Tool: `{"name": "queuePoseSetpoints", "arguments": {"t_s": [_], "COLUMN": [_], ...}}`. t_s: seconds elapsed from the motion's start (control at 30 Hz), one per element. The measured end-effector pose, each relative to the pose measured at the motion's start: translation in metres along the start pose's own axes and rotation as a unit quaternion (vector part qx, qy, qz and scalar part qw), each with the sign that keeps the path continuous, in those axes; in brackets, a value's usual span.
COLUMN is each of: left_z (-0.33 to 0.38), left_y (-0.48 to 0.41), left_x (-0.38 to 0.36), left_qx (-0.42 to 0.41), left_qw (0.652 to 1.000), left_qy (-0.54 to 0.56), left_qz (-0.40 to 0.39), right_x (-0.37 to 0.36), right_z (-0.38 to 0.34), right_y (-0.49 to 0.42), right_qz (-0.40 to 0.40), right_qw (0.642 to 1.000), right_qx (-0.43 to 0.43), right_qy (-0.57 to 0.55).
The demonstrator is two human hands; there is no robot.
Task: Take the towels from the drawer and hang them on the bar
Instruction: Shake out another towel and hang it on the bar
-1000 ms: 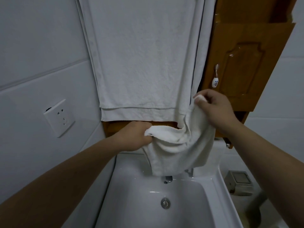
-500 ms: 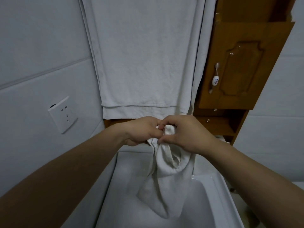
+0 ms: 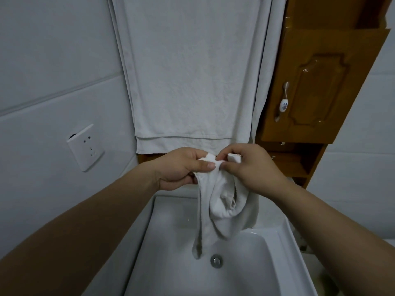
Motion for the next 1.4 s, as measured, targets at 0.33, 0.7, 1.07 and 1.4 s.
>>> {"name": "queuePoseSetpoints", "arguments": {"t_s": [0.33, 0.7, 1.07, 1.4], "left_z": [-0.013, -0.015, -0.033, -0.035], "left_y": [-0.009, -0.008, -0.013, -0.009], "left_x": [0.003, -0.016, -0.018, -0.013], "left_qx": [-0.045, -0.052, 0.000, 0.012], "left_qw": [0.978, 0.981, 0.995, 0.993], "left_qy": [0.197, -0.057, -0.010, 0.074], "left_qz": [0.055, 0.178, 0.094, 0.091], "right_x": [0.006, 0.000, -0.010, -0.010], "right_z": [0.016, 0.007, 0.014, 0.014], "right_y": [0.006, -0.003, -0.007, -0.003], "right_qz": [0.087, -0.003, -0.132, -0.149], "right_qw": [0.978, 0.992, 0.980, 0.976], "right_qx": [-0.065, -0.029, -0.149, -0.153], "right_qy": [-0.181, -0.120, -0.019, -0.051]}}
Point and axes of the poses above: each hand's wrist, its own y-axis away from the middle knuckle, its own x-axis out of the back of the hand, z = x × y, the point moved 4 cm from there along -y, towards the middle knuckle, and after that the axes turned 15 degrees about x, right-handed, at the moved point
